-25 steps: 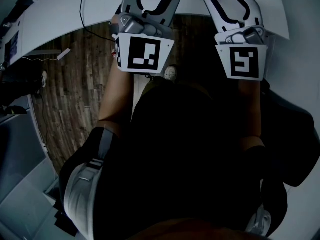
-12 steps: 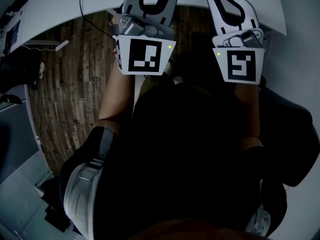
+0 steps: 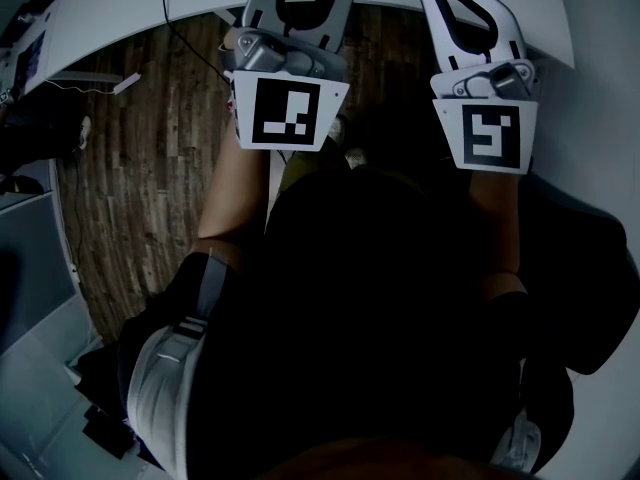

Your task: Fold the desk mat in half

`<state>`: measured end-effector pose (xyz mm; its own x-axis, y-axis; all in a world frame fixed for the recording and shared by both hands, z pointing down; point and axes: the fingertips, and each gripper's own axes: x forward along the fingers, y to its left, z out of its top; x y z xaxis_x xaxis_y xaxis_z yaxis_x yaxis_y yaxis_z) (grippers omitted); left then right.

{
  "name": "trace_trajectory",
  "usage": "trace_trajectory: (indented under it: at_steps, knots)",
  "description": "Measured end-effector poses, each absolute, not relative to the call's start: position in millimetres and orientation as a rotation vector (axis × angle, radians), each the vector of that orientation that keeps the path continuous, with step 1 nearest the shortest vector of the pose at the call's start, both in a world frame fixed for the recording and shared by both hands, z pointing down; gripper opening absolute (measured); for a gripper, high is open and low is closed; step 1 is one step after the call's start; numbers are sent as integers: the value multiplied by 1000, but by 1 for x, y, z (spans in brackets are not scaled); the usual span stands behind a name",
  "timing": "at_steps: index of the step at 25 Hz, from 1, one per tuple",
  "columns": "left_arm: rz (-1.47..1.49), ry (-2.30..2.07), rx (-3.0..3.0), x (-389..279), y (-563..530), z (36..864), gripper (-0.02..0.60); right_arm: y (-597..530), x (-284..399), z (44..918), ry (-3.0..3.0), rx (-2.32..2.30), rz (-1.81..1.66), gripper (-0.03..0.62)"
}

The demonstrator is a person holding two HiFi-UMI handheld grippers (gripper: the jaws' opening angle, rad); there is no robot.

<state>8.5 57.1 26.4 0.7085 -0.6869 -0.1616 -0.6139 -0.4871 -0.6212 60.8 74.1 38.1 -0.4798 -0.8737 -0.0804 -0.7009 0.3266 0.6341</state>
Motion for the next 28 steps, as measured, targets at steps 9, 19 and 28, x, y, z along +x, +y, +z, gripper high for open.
trace_trajectory:
  at_steps: [9,19,28]
  knots:
    - [-153,977,-2230,6,62,23,12,76,60,36,-2262,1457,-939,28]
    - [-164,994,-2222,0,67,22,12,79,57,33,-2269,1456,-943,29]
    - [-165,998,-2223,0,70,18,12,81,57,28,-2272,1453,-948,29]
